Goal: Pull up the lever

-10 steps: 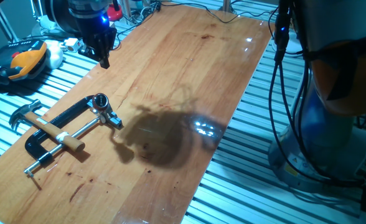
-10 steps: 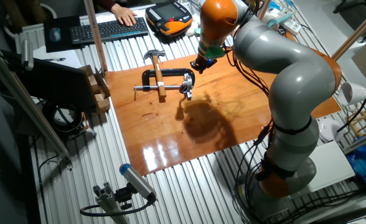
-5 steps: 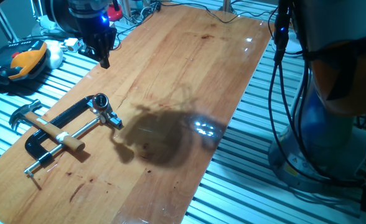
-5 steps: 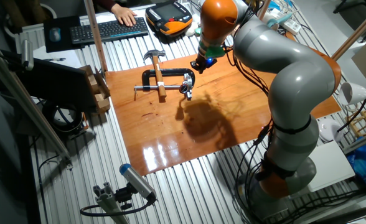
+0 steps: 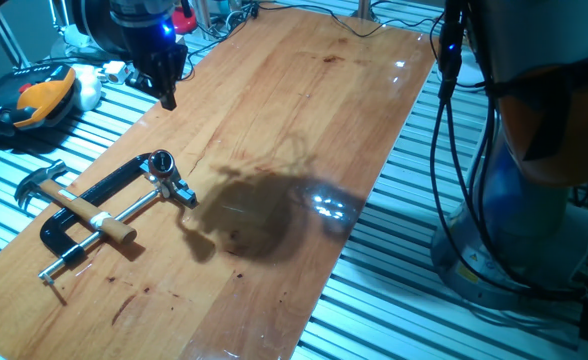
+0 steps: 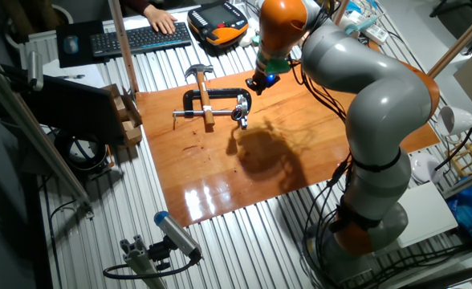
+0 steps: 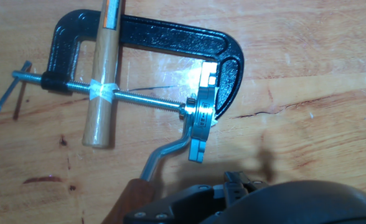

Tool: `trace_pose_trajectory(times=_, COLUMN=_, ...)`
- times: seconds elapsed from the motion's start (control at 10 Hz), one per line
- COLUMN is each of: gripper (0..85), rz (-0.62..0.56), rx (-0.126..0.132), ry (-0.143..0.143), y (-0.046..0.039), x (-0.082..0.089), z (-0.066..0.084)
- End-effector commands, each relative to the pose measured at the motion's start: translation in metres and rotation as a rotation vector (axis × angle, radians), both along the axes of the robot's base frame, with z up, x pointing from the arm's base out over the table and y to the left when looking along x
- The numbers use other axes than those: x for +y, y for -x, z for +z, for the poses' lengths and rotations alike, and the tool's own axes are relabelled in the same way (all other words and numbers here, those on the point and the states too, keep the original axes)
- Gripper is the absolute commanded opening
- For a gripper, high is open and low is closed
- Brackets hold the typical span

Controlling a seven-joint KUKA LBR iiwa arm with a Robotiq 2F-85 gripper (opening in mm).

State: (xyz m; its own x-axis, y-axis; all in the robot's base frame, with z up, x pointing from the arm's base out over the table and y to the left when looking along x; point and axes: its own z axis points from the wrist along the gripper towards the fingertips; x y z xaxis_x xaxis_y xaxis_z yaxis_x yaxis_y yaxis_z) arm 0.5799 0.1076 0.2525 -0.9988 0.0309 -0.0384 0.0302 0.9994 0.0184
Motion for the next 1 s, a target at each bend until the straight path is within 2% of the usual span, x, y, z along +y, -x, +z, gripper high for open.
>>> trace_pose_trajectory(times=0.0, gripper=0.0, rz=0.002, rx=-0.001, ry=0.0, y=0.0, x=-0.0001, z=0.0)
trace_pose_trajectory(times=0.9, gripper=0.0, rz=0.006, rx=-0.005, ry=0.001, y=-0.0006, x=0.0016, z=0.0001)
